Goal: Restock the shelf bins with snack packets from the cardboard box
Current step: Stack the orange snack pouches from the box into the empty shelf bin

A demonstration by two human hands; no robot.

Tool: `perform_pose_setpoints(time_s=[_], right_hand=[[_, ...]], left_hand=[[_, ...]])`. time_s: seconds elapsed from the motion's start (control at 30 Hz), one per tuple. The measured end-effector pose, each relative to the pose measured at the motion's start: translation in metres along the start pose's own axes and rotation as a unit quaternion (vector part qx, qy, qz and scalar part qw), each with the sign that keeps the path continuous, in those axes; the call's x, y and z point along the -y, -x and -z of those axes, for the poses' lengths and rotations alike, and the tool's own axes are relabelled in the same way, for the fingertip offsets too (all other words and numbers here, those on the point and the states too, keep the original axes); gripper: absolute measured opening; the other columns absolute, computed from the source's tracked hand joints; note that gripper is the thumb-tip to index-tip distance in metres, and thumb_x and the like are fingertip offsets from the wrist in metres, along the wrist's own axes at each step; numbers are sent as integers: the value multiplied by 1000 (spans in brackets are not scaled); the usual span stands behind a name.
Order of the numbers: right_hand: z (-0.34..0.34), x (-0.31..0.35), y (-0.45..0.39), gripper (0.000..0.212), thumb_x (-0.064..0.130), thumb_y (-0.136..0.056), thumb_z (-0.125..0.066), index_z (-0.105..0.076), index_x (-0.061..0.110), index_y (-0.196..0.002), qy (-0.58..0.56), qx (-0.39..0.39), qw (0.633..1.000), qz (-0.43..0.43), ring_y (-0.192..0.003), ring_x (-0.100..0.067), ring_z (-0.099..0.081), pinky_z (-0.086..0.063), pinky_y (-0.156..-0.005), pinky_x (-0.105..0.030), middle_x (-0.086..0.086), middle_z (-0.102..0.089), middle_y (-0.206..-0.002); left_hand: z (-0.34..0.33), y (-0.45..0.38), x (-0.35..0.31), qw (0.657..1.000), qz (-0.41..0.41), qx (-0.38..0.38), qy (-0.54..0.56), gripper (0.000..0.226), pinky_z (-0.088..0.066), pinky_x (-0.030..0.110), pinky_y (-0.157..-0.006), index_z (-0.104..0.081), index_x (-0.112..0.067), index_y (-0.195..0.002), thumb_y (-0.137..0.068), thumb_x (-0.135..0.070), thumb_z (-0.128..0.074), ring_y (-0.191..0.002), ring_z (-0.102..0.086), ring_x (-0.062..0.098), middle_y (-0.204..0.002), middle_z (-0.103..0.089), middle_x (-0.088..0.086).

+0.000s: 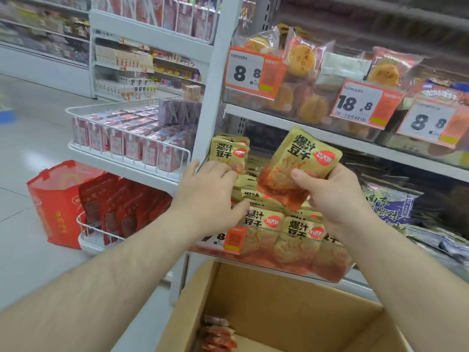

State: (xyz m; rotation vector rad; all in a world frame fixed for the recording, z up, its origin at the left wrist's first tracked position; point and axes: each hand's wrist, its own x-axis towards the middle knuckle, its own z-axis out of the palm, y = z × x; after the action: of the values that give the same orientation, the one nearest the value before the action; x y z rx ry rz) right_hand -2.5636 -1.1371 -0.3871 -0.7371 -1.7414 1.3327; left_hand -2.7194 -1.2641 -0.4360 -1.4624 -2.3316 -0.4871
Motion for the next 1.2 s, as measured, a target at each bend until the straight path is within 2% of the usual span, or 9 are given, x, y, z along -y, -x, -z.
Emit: perform_pose_setpoints(time_s=[0.1, 0.2, 0.33, 0.4, 0.47, 0.6, 0.73, 0.93, 1.2], right_hand=[[-10, 0, -16, 21, 5, -82, -77, -67, 22, -88, 54, -26, 996, 71, -67, 3, -68, -53, -60, -17, 9, -73, -84], [-17, -2, -29, 24, 10, -78, -81, -67, 28, -85, 118, -34, 986, 109, -84, -5, -70, -56, -82, -33, 11, -74, -86], [-23, -2, -40, 25, 14, -76, -83, -67, 30, -85, 165, -22, 977, 136, -89, -10, -70, -57, -88, -42, 10, -74, -90], [-27, -2, -43, 24, 15, -76, -83, -67, 29, -89, 183, -16, 972, 145, -90, -10, -70, -56, -89, -42, 10, -74, -92], [-31, -3, -46, 26, 16, -78, -81, -67, 27, -97, 198, -12, 969, 147, -92, -8, -68, -55, -91, -41, 12, -72, -95], [-41, -6, -50, 31, 18, -78, -80, -66, 22, -105, 217, 11, 965, 149, -94, -11, -68, -55, -92, -42, 10, -72, -99], [-51, -7, -54, 27, 20, -80, -79, -65, 26, -103, 255, 42, 951, 168, -92, -4, -66, -55, -90, -34, 16, -70, -96], [-54, -6, -57, 26, 23, -83, -76, -58, 36, -97, 306, 56, 928, 207, -78, 18, -53, -35, -68, -1, 30, -59, -83], [-56, -18, -57, 29, 23, -83, -77, -58, 40, -94, 327, 81, 917, 215, -77, 21, -56, -38, -64, 2, 29, -61, -83]], left_hand=[[-10, -17, 11, 993, 3, 102, -51, 87, 6, 60, -119, -29, -28, -153, -85, -81, -16, -151, -12, 18, -162, -26, -4], [-16, -24, 13, 991, 17, 121, -61, 93, 4, 64, -117, -25, -27, -155, -83, -84, -11, -151, -17, 18, -163, -25, -3], [-31, -14, 14, 998, 7, 10, -54, 89, -22, 54, -114, -56, -26, -136, -82, -80, -11, -136, -42, 16, -142, -54, -4], [-41, -9, 18, 997, -13, -66, -26, 80, -39, 42, -96, -70, -22, -116, -83, -77, -22, -116, -57, 16, -118, -68, -4], [-47, -7, 21, 994, -20, -106, -12, 72, -41, 37, -80, -74, -20, -104, -83, -74, -31, -104, -63, 17, -104, -70, -5], [-48, -7, 20, 993, -14, -114, -10, 70, -41, 35, -75, -74, -20, -102, -83, -74, -34, -100, -63, 17, -99, -70, -7], [-47, -7, 19, 994, -12, -112, 1, 70, -42, 36, -75, -74, -20, -102, -83, -73, -33, -99, -63, 18, -100, -70, -6], [-48, -6, 18, 993, -8, -118, 3, 67, -41, 37, -75, -75, -18, -98, -83, -71, -36, -96, -63, 19, -95, -70, -5], [-47, -6, 17, 993, -8, -117, 10, 69, -43, 37, -77, -75, -16, -98, -83, -70, -36, -95, -63, 20, -96, -71, -3]])
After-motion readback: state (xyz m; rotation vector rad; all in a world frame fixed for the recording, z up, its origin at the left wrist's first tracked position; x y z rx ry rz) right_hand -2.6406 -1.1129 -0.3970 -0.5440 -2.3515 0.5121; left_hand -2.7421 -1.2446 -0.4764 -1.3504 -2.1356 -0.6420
